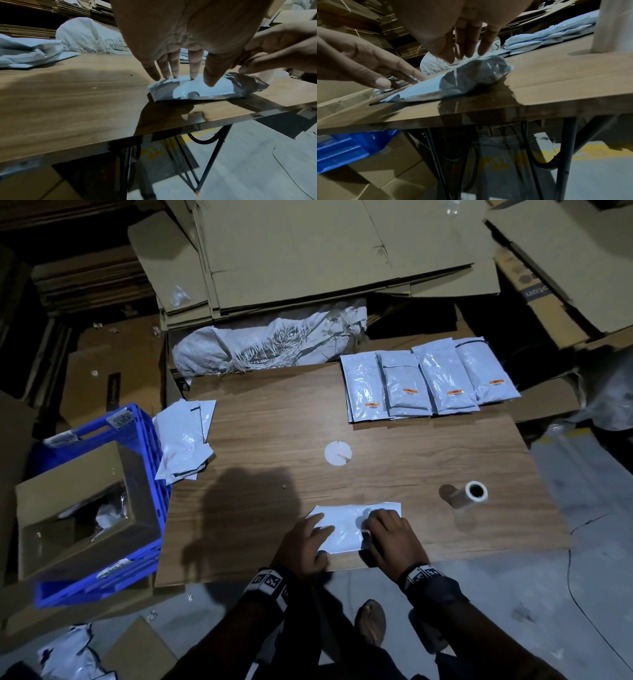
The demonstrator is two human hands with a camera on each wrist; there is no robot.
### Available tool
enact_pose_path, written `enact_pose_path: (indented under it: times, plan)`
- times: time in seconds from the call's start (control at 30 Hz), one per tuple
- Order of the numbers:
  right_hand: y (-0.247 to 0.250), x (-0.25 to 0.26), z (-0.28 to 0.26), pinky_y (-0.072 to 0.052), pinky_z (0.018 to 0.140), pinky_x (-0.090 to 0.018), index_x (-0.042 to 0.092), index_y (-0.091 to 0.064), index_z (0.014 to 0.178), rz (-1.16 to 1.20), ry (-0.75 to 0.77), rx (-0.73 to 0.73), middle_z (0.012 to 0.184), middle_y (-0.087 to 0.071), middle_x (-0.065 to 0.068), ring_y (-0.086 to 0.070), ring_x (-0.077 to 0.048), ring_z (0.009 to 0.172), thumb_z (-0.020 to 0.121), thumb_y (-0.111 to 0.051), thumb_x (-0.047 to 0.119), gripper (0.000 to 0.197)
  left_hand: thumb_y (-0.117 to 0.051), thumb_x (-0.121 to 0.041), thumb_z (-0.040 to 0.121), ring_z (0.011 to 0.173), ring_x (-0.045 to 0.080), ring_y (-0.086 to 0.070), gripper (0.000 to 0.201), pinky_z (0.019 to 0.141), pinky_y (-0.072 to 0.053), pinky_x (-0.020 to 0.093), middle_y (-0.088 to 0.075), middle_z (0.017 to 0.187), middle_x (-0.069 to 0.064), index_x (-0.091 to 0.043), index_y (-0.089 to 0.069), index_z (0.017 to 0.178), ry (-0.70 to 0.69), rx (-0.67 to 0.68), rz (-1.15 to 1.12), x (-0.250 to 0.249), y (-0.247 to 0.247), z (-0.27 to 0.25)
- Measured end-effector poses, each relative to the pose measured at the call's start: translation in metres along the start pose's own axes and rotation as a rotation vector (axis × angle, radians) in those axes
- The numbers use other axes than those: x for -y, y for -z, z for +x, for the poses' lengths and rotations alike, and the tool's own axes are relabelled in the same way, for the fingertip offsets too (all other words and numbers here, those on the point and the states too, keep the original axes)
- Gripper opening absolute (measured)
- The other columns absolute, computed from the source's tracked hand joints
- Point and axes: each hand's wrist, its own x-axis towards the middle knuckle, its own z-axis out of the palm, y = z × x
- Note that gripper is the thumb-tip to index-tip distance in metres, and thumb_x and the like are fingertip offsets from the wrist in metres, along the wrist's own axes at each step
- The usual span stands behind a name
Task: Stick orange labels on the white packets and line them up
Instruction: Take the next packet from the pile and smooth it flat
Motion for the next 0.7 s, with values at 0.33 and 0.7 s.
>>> enact_pose_path:
  times: [0.33, 0.7]
  plan:
    - [-0.037, -0.004, 0.009, -0.024, 0.124, -0.050, 0.016, -0.030, 0.161, -0.077, -0.015, 0.184, 0.170, -0.023, -0.002, -0.014, -0.022, 0.158, 0.103, -0.030, 0.033, 0.060, -0.052, -0.038, 0.090, 0.149, 0.031, -0.036, 0.066, 0.113, -0.042, 0.047, -0.032, 0.164, 0.010, -0.017, -0.046, 0.152, -0.004, -0.003, 0.151, -0.014, -0.026, 0.009]
    - [-0.034, -0.034, -0.031, -0.006, 0.127, -0.042, 0.033, -0.003, 0.164, -0.075, -0.169, 0.112, 0.172, 0.003, 0.014, 0.007, -0.018, 0.159, 0.110, -0.026, 0.035, 0.060, -0.050, -0.042, 0.098, 0.156, 0.023, -0.017, 0.065, 0.119, -0.031, 0.046, -0.020, 0.169, 0.005, -0.022, -0.034, 0.158, -0.096, -0.069, 0.247, -0.033, -0.036, 0.015]
